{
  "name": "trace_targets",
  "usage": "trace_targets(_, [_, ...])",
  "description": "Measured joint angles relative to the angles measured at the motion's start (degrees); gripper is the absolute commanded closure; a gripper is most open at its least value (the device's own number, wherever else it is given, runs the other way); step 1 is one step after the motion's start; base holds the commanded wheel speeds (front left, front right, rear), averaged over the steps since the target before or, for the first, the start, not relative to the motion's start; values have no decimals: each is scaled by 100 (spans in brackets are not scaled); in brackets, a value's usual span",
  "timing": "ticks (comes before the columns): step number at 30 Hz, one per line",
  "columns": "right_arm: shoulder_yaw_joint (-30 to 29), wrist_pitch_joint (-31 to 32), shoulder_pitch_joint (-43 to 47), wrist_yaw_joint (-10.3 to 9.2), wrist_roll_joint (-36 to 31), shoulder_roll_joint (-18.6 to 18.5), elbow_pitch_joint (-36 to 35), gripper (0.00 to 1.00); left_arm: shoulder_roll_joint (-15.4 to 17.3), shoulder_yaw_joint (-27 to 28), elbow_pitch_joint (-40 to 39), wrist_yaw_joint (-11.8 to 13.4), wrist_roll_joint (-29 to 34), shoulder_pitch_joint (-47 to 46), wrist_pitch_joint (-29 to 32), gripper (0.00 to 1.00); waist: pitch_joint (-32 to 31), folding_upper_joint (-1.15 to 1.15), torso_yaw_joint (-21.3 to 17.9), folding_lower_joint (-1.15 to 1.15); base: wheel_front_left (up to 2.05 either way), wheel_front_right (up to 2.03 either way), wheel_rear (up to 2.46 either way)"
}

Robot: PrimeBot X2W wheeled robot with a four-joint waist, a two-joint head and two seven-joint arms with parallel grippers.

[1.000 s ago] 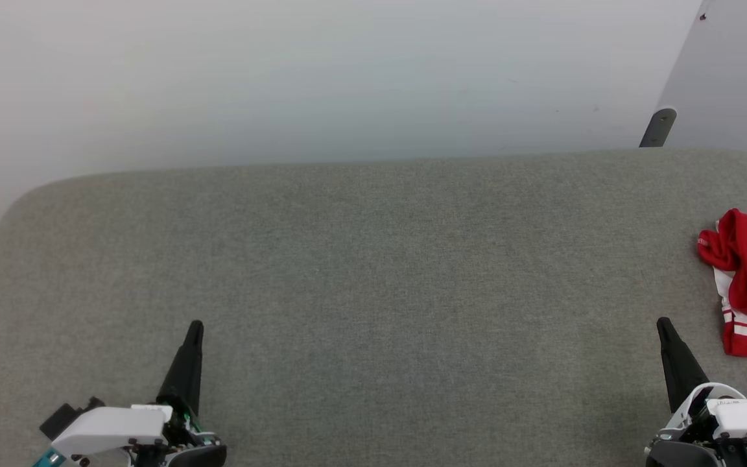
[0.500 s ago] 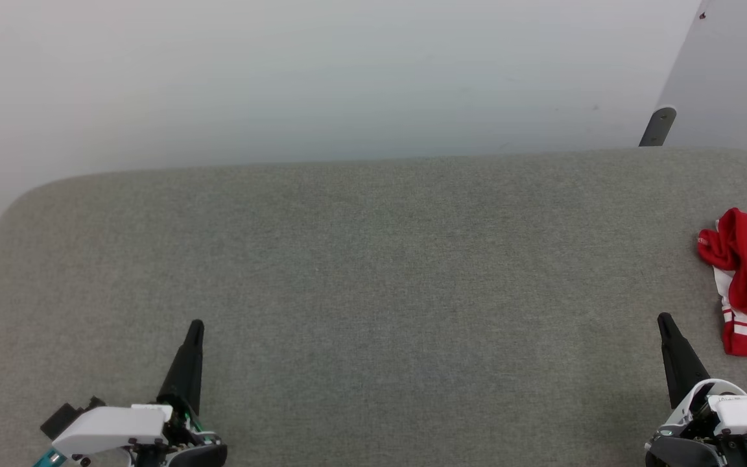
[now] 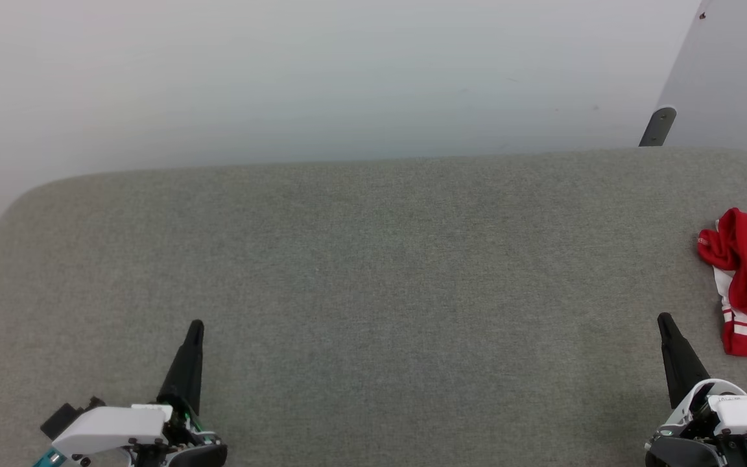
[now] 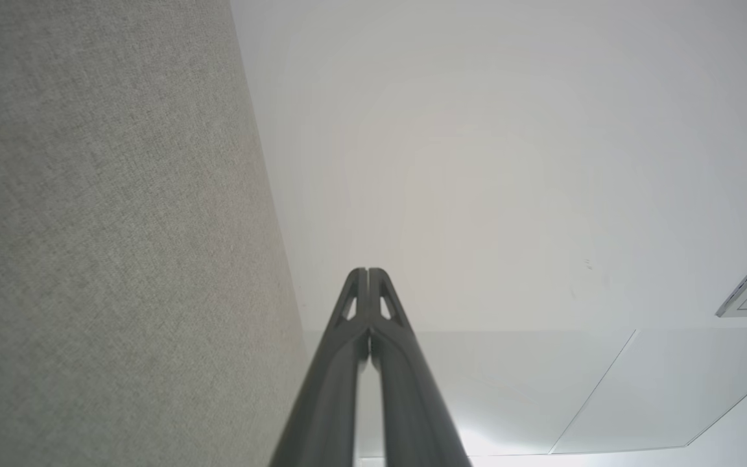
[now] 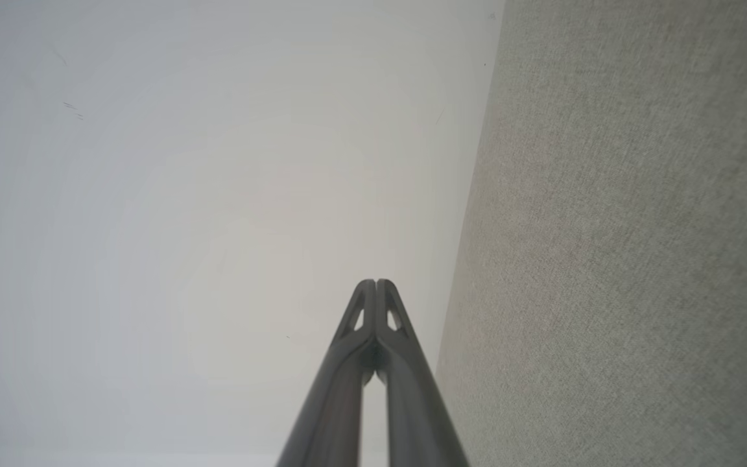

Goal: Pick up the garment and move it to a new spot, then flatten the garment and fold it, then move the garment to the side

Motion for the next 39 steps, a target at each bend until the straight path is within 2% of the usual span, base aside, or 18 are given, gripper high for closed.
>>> trace_targets(39, [0, 0, 0, 0, 0, 0, 0, 100, 0, 0, 0, 0, 0, 0, 0, 100, 0, 0, 0, 0, 0, 0, 0])
